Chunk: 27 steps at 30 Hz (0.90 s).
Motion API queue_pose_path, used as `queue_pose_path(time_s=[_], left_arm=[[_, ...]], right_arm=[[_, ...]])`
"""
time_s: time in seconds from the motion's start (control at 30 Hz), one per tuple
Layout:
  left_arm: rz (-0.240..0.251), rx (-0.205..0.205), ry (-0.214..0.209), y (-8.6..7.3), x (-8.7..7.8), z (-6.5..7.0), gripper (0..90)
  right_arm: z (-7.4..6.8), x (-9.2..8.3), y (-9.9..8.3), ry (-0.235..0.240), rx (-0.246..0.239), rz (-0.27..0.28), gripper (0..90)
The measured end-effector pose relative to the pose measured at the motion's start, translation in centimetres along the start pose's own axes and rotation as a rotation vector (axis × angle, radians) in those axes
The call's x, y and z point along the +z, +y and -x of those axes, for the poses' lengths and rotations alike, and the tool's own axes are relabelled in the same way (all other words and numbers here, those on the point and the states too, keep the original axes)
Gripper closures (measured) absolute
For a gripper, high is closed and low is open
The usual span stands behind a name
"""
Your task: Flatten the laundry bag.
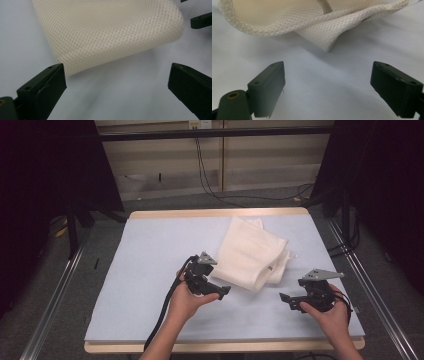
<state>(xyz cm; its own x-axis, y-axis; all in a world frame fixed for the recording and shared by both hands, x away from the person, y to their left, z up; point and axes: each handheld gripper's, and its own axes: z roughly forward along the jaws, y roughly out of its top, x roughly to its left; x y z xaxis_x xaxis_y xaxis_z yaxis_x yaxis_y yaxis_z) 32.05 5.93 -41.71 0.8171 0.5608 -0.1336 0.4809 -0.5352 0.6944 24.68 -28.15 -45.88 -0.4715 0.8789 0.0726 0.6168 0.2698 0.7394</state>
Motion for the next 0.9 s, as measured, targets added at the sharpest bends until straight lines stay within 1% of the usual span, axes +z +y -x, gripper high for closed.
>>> queue_pose_path(time_s=[0.03, 0.07, 0.1, 0.13, 0.17, 0.2, 0.23, 0.3, 0.33, 0.43, 0.47, 0.5, 0.53, 0.57, 0.6, 0.63, 0.67, 0.7, 0.73, 0.8, 0.9], left_arm=[[-0.002, 0.008, 0.0, 0.2, 0.1, 0.1, 1.4], [-0.001, 0.007, -0.001, 0.3, 0.2, 0.2, 1.4], [-0.006, 0.017, -0.008, 0.6, 0.3, 0.3, 1.4], [-0.006, 0.017, -0.015, 0.7, 0.3, 0.4, 1.7], [0.013, 0.019, -0.012, 0.9, 0.5, 0.6, 2.0], [0.014, 0.024, -0.019, 1.1, 0.7, 0.7, 3.1], [0.009, 0.026, -0.016, 1.3, 0.8, 0.9, 3.6], [0.007, 0.031, -0.031, 1.6, 1.2, 1.3, 3.7], [-0.001, 0.032, -0.028, 1.8, 1.3, 1.4, 4.1], [-0.002, 0.032, -0.041, 2.3, 1.6, 1.9, 4.7], [-0.002, 0.047, -0.046, 2.5, 1.7, 2.0, 5.7], [0.003, 0.05, -0.057, 2.6, 2.0, 2.2, 6.0], [-0.006, 0.06, -0.066, 2.8, 2.1, 2.3, 6.8], [-0.004, 0.059, -0.067, 2.9, 2.4, 2.6, 7.3], [-0.002, 0.06, -0.079, 2.9, 2.6, 2.7, 7.4], [0.005, 0.058, -0.079, 3.0, 2.8, 2.8, 7.8], [0.006, 0.058, -0.092, 3.0, 3.0, 2.9, 7.8], [0.005, 0.062, -0.091, 3.1, 3.1, 2.9, 7.8], [0.002, 0.061, -0.079, 3.2, 3.2, 3.0, 7.8], [0.003, 0.047, -0.095, 3.3, 3.4, 3.1, 8.9], [0.006, 0.053, -0.091, 3.7, 3.7, 3.4, 9.1]], right_arm=[[0.0, -0.1, 0.0, 0.0, 0.006, 0.002, 11.9], [0.1, -0.1, 0.0, -0.001, 0.004, 0.004, 12.0], [0.1, -0.1, 0.0, -0.003, 0.009, 0.006, 12.0], [0.2, -0.1, 0.0, -0.001, 0.006, 0.009, 12.0], [0.2, -0.1, 0.0, -0.003, 0.008, 0.008, 12.0], [0.2, -0.1, 0.0, -0.003, 0.007, 0.009, 12.0], [0.2, -0.1, 0.0, -0.002, 0.007, 0.009, 12.1], [0.2, -0.1, -0.1, -0.004, 0.007, 0.009, 12.4], [0.2, -0.1, -0.1, 0.0, 0.006, 0.009, 12.5], [0.2, -0.1, 0.0, -0.001, 0.002, 0.01, 12.5], [0.2, -0.1, 0.0, 0.006, 0.005, 0.007, 12.5], [0.2, -0.1, -0.1, 0.0, 0.006, 0.004, 12.5], [0.2, -0.1, -0.1, 0.001, 0.001, 0.008, 12.5], [0.2, -0.1, -0.1, 0.001, 0.003, 0.007, 12.5], [0.2, -0.1, -0.1, 0.005, 0.003, 0.008, 12.5], [0.2, -0.1, -0.1, 0.005, 0.002, 0.01, 12.4], [0.2, -0.1, -0.1, 0.006, 0.001, 0.01, 12.4], [0.2, -0.1, -0.1, 0.005, 0.003, 0.009, 12.3], [0.2, -0.1, -0.1, 0.002, 0.0, 0.009, 12.4], [0.2, 0.0, -0.1, 0.006, 0.001, 0.01, 12.3], [0.1, 0.1, -0.1, 0.001, 0.007, 0.003, 12.4]])
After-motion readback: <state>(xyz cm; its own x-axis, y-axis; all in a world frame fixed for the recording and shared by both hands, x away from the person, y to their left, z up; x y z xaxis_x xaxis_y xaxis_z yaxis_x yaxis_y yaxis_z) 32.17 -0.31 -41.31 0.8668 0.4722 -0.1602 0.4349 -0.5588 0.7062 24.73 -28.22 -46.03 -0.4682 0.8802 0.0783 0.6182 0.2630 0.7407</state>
